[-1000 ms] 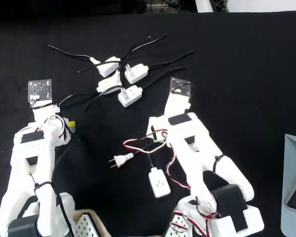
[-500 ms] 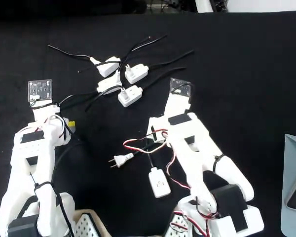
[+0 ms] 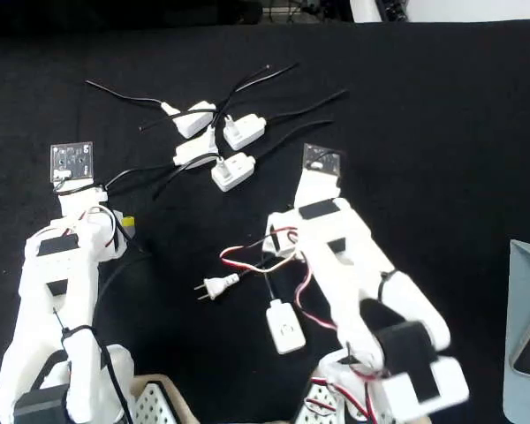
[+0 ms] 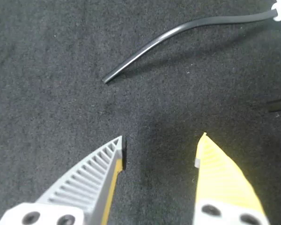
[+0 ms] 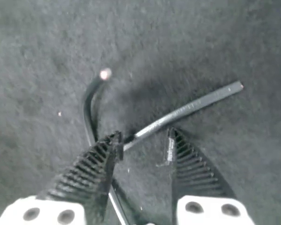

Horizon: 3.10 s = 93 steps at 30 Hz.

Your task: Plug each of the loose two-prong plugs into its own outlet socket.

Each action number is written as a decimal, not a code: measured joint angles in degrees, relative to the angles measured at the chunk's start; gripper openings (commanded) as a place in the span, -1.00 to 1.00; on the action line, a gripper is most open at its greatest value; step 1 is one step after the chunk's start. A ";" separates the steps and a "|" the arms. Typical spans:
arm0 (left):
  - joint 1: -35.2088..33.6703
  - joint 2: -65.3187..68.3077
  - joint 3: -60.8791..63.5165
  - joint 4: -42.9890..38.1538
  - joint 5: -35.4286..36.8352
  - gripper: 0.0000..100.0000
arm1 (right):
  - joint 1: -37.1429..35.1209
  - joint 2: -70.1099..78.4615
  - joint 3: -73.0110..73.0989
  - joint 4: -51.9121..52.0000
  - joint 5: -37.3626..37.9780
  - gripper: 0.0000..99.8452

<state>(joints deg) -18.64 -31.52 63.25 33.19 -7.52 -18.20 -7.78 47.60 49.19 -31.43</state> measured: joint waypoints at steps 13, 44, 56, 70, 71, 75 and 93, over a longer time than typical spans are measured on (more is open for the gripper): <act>0.00 0.00 0.00 0.00 0.00 -0.49 | 3.34 7.21 -4.22 0.09 -1.23 -0.98; 0.00 0.00 0.00 0.00 0.00 -0.49 | 17.49 5.45 -29.10 8.35 22.68 -0.54; 0.00 0.00 0.00 0.00 0.00 -0.49 | 10.73 3.52 -29.89 25.93 17.85 -0.68; 0.00 0.00 0.00 0.00 0.00 -0.49 | 7.30 3.52 -8.18 7.56 12.40 -0.68; 0.00 0.00 0.00 0.00 0.00 -0.49 | 7.30 3.52 -8.18 6.86 12.22 -0.68; 0.00 0.00 0.00 0.00 0.00 -0.49 | 6.86 3.69 -8.18 5.63 10.99 -0.68; 0.00 0.00 0.00 0.00 0.00 -0.49 | 2.55 13.45 -14.24 5.63 6.33 -0.96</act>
<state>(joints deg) -18.64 -31.52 63.25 33.19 -7.52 -15.65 5.67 33.36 54.81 -25.10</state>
